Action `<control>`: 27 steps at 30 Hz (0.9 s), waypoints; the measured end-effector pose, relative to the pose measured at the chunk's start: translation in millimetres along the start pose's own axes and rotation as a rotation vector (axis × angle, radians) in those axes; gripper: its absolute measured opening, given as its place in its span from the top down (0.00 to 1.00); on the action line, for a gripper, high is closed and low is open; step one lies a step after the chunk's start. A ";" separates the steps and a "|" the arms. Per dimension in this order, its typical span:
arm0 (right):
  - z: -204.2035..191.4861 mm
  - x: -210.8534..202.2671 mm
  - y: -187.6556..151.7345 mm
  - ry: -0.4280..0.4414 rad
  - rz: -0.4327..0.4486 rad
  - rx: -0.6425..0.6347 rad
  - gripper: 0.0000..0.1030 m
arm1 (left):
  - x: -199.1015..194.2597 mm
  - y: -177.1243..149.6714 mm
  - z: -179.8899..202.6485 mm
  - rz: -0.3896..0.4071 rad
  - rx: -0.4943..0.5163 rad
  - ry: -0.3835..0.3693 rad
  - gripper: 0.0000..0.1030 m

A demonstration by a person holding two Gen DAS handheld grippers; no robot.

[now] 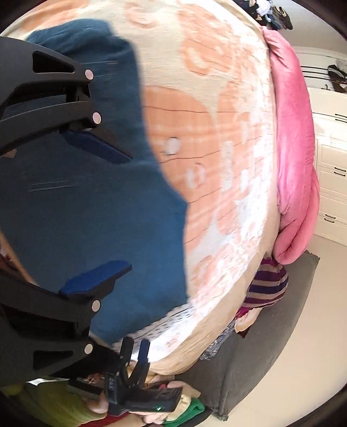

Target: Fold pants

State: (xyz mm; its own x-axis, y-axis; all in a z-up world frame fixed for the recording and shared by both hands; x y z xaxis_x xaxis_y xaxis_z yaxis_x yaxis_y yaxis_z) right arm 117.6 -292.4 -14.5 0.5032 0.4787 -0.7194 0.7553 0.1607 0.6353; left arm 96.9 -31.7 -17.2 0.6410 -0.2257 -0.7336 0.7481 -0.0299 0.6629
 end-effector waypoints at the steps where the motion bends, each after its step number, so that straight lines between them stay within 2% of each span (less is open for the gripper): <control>1: 6.9 -3.4 8.0 -0.018 0.012 0.006 0.29 | 4.6 10.7 2.9 0.007 0.000 -0.014 0.28; 6: 41.7 -12.9 44.7 -0.059 0.071 0.057 0.30 | 37.9 47.9 15.0 -0.003 -0.008 -0.050 0.28; 8: 60.8 -10.2 60.9 -0.045 0.082 0.094 0.35 | 58.0 55.3 16.9 -0.029 -0.015 -0.049 0.28; 9: 72.0 -4.4 69.4 -0.039 0.073 0.119 0.42 | 67.1 56.7 16.0 -0.041 -0.017 -0.045 0.28; 12: 97.2 17.0 83.6 -0.046 0.035 0.160 0.52 | 96.7 60.6 13.6 -0.083 -0.017 -0.047 0.30; 15: 115.1 43.4 89.5 -0.066 -0.021 0.180 0.53 | 111.0 54.7 9.4 -0.108 -0.041 -0.083 0.30; 18: 122.8 65.0 81.9 -0.041 -0.075 0.203 0.56 | 121.7 46.2 7.9 -0.129 -0.049 -0.109 0.30; 21: 123.5 71.3 76.7 -0.030 -0.076 0.214 0.58 | 129.6 41.3 8.4 -0.137 -0.046 -0.123 0.30; 22: 121.9 70.4 75.8 -0.025 -0.067 0.206 0.60 | 130.0 41.6 8.5 -0.134 -0.048 -0.132 0.33; 23: 120.6 69.9 75.6 -0.017 -0.063 0.203 0.64 | 131.2 42.7 9.1 -0.131 -0.060 -0.154 0.42; 24: 119.5 69.2 75.3 -0.001 -0.058 0.204 0.71 | 132.1 43.1 10.0 -0.133 -0.072 -0.178 0.45; 27: 113.7 68.3 74.7 0.015 -0.051 0.186 0.78 | 135.7 41.0 16.5 -0.138 -0.085 -0.225 0.64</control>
State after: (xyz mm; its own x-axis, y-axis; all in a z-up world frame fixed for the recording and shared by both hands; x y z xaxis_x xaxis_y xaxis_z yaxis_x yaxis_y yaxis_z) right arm 256.1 -345.9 -48.1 0.4566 0.4875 -0.7442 0.8452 0.0235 0.5339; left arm 211.8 -79.7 -87.1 0.4848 -0.4361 -0.7581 0.8437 0.0045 0.5369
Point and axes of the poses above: each gripper's, at about its wrist camera, not at the fingertips, and x roughly the way its jaws point, z to its right, y to its top, the point moved 5 cm from there along x, roughly the way its jaws point, and after that the axes turned 9 degrees about y, right-handed, at the moved point
